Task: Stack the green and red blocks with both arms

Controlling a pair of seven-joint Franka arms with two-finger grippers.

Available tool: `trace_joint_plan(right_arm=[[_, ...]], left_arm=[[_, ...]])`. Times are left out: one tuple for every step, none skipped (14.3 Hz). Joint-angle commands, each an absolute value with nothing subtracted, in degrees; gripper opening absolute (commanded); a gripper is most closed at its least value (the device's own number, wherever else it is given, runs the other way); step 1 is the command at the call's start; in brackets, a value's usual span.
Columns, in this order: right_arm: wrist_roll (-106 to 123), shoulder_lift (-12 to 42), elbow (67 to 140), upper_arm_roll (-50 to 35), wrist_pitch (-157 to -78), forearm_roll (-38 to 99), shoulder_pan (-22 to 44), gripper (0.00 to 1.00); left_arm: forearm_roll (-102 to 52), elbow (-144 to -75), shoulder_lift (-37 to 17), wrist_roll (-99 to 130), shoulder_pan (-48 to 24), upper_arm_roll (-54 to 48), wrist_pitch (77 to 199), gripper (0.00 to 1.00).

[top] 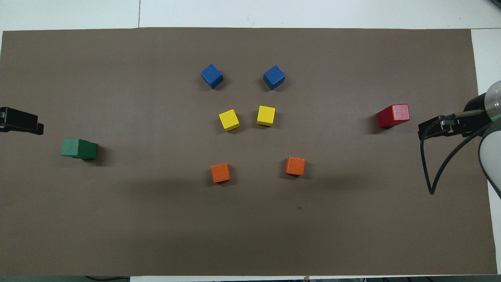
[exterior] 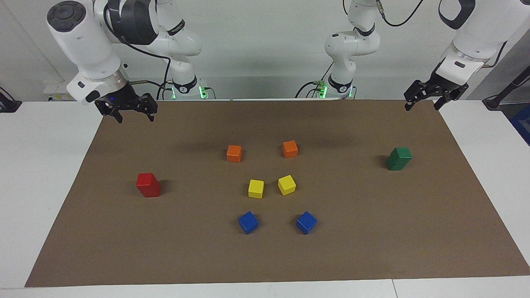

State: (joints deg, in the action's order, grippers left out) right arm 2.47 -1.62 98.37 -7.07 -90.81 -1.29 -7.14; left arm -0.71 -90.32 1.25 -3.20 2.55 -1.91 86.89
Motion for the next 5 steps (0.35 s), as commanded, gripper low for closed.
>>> trace_joint_plan(right_arm=[[2.37, -2.99, 100.19, -7.47, -91.93, -1.32, -7.91, 1.0], [2.37, -2.99, 100.2, -7.47, -91.93, -1.32, -7.91, 1.0], [2.46, -2.99, 100.2, -7.47, -91.93, -1.32, -7.91, 1.0], [2.37, -2.99, 100.2, -7.47, -91.93, -1.32, -7.91, 1.0], [2.46, -2.99, 100.2, -7.47, -91.93, -1.32, -7.91, 1.0]], left_arm=[[-0.35, -89.82, 0.7, -2.9, 2.11, -1.58, 88.15, 1.0], [-0.35, -89.82, 0.62, -3.07, 2.28, -1.58, 87.98, 1.0], [-0.35, -89.74, 0.44, -3.16, 2.37, -1.58, 87.98, 1.0], [-0.35, -89.74, 0.44, -3.16, 2.29, -1.58, 88.07, 1.0], [-0.35, -89.82, 0.44, -3.25, 2.29, -1.58, 88.07, 1.0]])
